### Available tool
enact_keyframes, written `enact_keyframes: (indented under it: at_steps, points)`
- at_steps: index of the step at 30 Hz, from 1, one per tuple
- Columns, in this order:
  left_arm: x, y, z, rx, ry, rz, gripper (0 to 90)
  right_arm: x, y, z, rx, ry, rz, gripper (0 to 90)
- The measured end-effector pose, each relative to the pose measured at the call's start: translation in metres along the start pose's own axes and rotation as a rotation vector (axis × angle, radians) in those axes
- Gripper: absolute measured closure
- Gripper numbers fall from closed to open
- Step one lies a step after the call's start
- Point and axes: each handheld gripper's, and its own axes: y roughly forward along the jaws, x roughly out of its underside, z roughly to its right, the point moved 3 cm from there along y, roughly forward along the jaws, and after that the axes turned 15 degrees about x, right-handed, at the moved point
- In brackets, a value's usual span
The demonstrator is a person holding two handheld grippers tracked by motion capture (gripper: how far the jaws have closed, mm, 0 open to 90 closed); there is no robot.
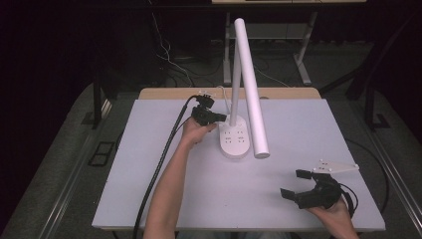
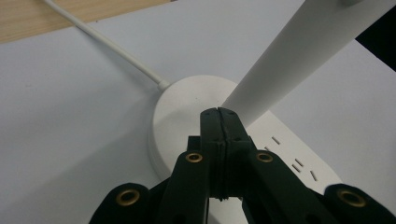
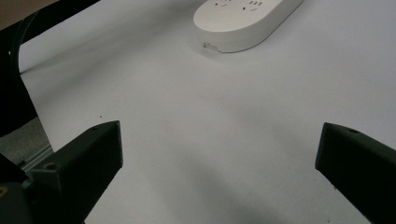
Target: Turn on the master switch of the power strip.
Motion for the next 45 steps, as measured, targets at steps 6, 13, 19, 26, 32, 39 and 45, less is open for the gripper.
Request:
enact_keyframes:
  at_steps: [6,13,19,26,32,39,45]
  points:
    - [0.001,0.006,-0.001,-0.001,-0.019,0.013,89.6,0.0,0.0,-0.001,-0.002,0.0,-0.003,0.3]
    - [0.005,0.011,-0.004,-0.012,-0.014,-0.009,89.6,0.0,0.0,-0.001,-0.004,-0.001,-0.002,0.3]
    - [0.007,0.016,-0.006,-0.023,-0.023,-0.01,89.6,0.0,0.001,-0.001,-0.006,-0.003,-0.007,0.3]
    - [0.007,0.017,-0.005,-0.025,-0.02,-0.009,89.7,0.0,0.001,-0.001,-0.007,-0.003,-0.01,0.3]
    - [0.007,0.017,-0.006,-0.04,-0.048,-0.004,90.0,0.0,0.0,-0.001,-0.006,-0.008,-0.006,0.3]
    - [0.009,0.018,-0.001,-0.059,-0.004,-0.043,90.0,0.0,-0.001,-0.001,-0.006,-0.01,-0.005,0.3]
    - [0.011,0.02,-0.002,-0.061,-0.004,-0.028,90.0,0.0,-0.002,-0.002,-0.007,-0.012,-0.002,0.3]
